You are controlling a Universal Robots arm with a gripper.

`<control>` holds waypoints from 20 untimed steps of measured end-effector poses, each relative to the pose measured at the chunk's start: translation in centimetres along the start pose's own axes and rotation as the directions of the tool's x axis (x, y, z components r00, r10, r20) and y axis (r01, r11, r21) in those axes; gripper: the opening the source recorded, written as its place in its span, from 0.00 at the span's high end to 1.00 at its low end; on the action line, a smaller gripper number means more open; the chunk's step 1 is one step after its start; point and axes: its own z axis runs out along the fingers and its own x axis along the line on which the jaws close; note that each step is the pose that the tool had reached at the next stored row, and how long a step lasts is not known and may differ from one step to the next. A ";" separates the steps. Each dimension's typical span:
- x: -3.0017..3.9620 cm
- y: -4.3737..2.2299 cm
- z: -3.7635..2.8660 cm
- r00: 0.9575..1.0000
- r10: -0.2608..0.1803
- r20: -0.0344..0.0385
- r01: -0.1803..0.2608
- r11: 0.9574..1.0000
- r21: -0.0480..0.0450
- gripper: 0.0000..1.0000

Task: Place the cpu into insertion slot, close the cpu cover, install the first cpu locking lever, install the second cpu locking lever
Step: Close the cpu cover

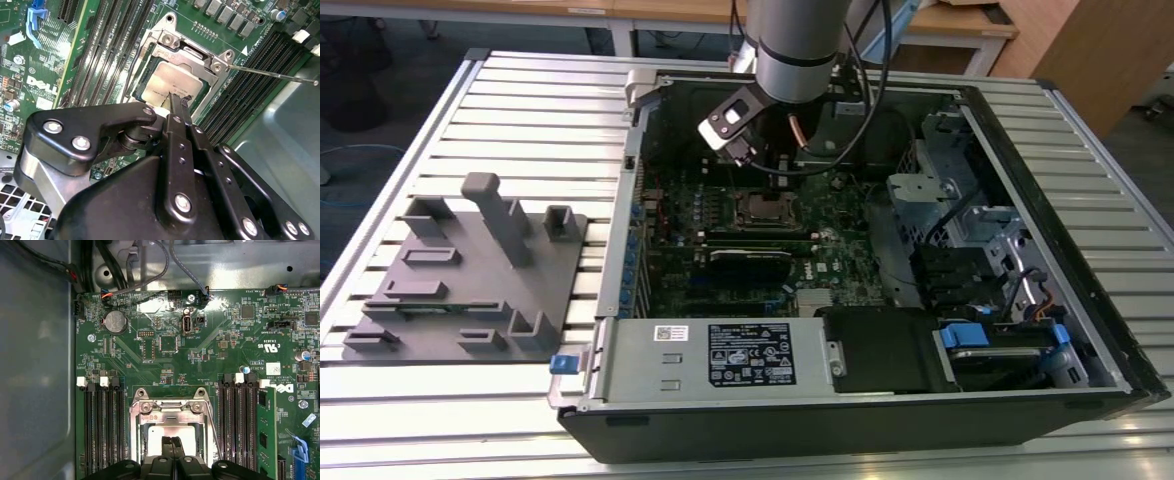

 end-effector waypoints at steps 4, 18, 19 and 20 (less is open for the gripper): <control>0.00 0.00 0.00 1.000 -0.007 0.000 0.007 1.000 0.000 0.90; 0.00 0.00 0.02 0.978 -0.208 -0.002 0.208 0.978 0.008 0.90; 0.00 0.00 0.02 0.978 -0.208 -0.002 0.208 0.978 0.008 0.90; 0.00 0.00 0.02 0.978 -0.208 -0.002 0.208 0.978 0.008 0.90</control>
